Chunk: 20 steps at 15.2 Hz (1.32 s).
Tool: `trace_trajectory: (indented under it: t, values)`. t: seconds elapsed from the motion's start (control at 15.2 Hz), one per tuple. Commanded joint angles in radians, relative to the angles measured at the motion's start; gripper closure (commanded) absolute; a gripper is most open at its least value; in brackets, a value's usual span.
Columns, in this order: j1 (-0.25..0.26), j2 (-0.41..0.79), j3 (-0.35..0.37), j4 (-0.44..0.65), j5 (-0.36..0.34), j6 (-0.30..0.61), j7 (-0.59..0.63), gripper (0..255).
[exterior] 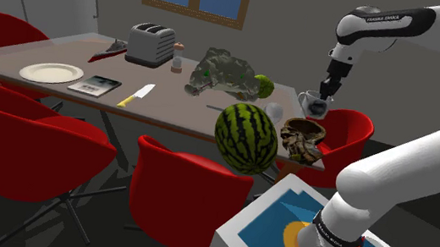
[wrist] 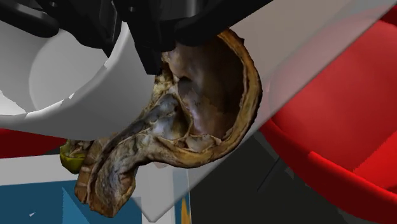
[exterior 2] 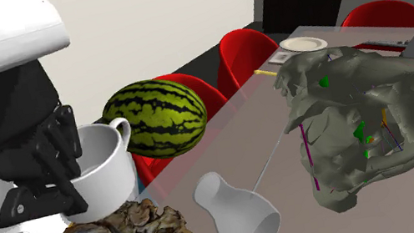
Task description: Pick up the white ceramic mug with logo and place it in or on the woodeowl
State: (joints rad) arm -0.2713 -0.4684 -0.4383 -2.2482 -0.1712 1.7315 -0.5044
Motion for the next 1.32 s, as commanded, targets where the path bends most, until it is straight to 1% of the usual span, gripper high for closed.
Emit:
trace_trajectory:
  t: [0.0,0.92,1.25]
  values:
    - [-0.006,-0.025,0.004,-0.038,-0.009,0.015,0.007,255]
    - [-0.01,0.016,-0.031,-0.196,-0.022,0.212,0.001,255]
    - [-0.01,0.016,-0.031,-0.196,-0.022,0.212,0.001,255]
